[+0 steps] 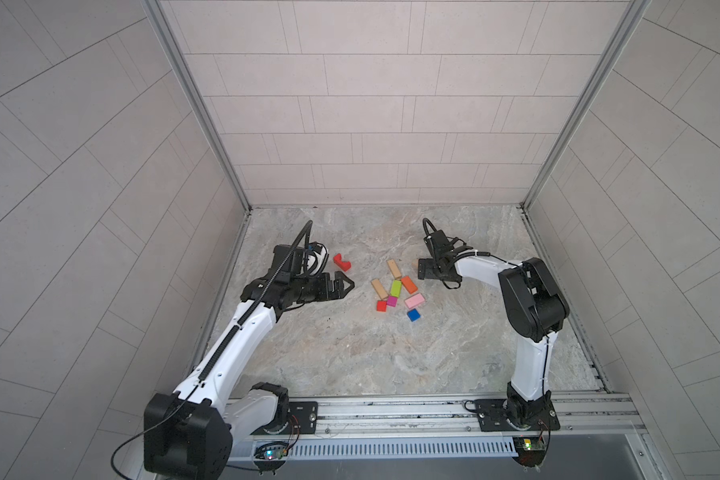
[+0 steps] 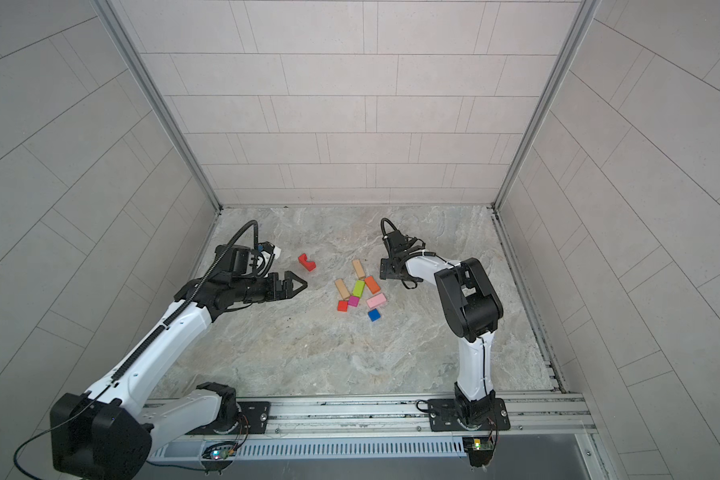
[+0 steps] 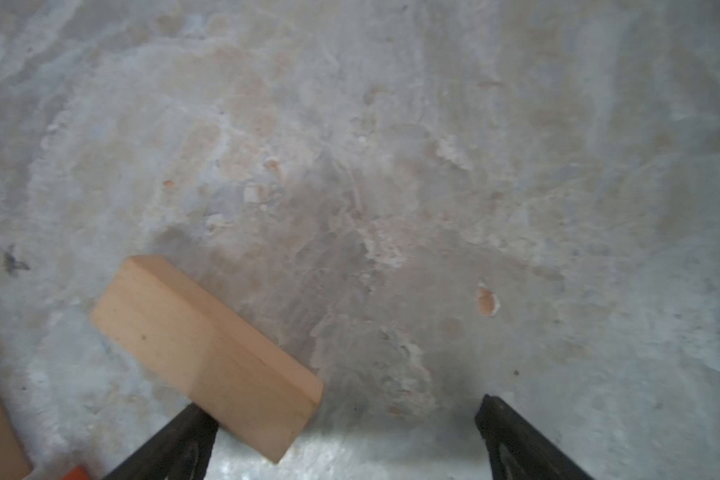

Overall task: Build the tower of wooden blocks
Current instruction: 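Lower the right gripper onto a light wooden plank and close on it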

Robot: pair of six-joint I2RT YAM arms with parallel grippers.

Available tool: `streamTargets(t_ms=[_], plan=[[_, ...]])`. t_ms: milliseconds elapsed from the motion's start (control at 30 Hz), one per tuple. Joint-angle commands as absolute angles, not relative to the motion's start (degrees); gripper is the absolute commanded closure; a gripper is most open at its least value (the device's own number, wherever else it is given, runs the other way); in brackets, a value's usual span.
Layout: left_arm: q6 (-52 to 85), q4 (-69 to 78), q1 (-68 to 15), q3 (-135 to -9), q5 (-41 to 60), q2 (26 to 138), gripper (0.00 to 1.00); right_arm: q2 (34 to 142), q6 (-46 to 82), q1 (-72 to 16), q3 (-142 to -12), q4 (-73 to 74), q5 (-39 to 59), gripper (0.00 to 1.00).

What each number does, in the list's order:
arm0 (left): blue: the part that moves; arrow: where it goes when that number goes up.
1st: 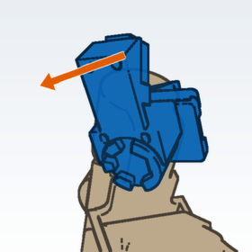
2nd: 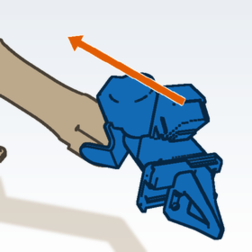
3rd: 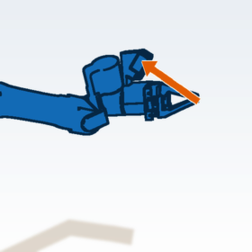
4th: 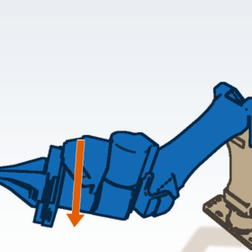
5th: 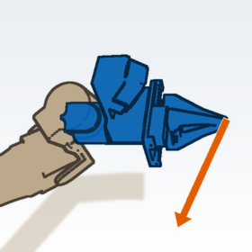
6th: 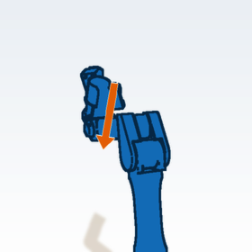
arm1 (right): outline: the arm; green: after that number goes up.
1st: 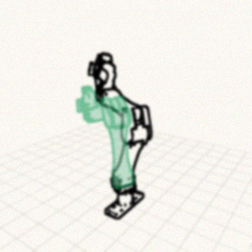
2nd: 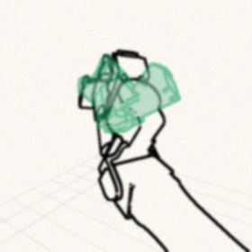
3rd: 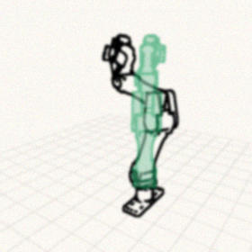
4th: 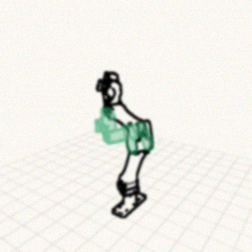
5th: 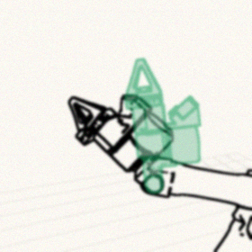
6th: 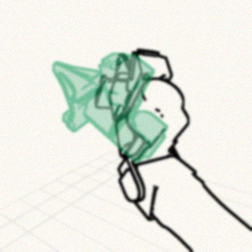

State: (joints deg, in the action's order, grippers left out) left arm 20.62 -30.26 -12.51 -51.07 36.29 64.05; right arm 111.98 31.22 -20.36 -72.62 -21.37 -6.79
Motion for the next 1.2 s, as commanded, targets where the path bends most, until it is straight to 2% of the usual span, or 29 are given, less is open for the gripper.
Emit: streamTargets(t_ms=[0, 233, 500, 933, 1167], plan=[[20.66, -29.53, -12.48, -50.37, 36.02, 63.0, 0.0, 109.6, 31.74, -20.22, -71.94, -26.46, -12.22, 0.01], [20.68, -29.53, -12.48, -50.32, 36.05, 62.97, 0.0, 106.8, 34.84, -20.21, -70.47, -23.75, -9.75, 0.01], [20.67, -29.56, -12.52, -50.3, 35.76, 62.33, 0.0, 106.91, 45.61, -20.69, -70.09, -18.66, -4.56, 0.01], [20.39, -29.88, -12.49, -50.27, 33.7, 61.17, 0.0, 118.08, 59.12, -27.92, -84.98, -28.6, -17.16, 0.01], [20.48, -29.87, -12.49, -50.2, 33.72, 61.25, 0.0, 119.42, 61.96, -28.03, -85.17, -30.08, -20.71, 0.01]])
